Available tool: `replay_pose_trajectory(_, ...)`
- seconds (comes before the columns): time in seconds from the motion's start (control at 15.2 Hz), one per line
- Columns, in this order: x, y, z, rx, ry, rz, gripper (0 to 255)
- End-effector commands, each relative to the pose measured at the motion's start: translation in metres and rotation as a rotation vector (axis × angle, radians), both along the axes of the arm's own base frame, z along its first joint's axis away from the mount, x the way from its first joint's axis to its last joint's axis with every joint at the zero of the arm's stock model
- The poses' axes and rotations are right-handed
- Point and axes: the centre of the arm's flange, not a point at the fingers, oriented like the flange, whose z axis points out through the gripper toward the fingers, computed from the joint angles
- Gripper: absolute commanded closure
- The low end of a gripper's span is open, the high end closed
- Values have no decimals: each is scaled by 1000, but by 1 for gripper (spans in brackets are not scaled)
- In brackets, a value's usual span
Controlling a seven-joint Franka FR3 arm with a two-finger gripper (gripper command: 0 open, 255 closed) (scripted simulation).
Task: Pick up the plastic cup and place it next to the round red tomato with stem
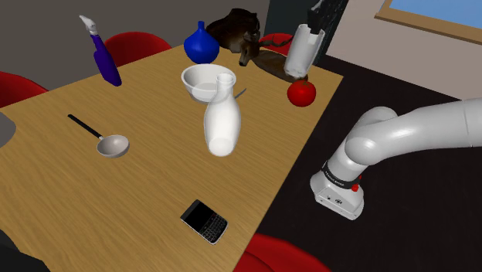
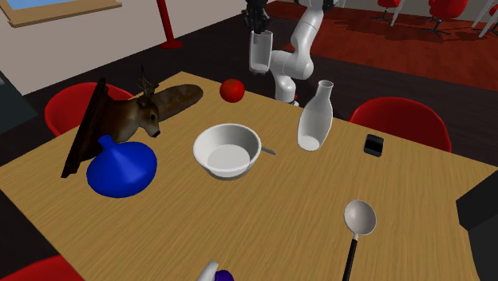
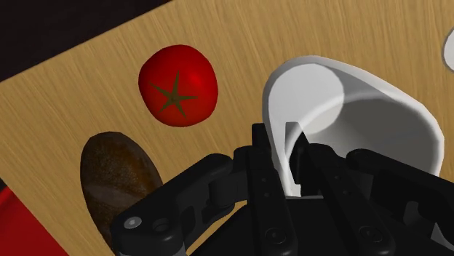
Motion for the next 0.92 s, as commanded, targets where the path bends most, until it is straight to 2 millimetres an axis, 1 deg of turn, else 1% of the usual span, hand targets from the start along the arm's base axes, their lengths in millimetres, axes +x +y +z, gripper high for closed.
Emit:
replay_pose_trajectory(0.0,1,-1,-10,0,0,0,255)
replay_pose_trajectory(0.86,1,-1,-78,0,0,0,255)
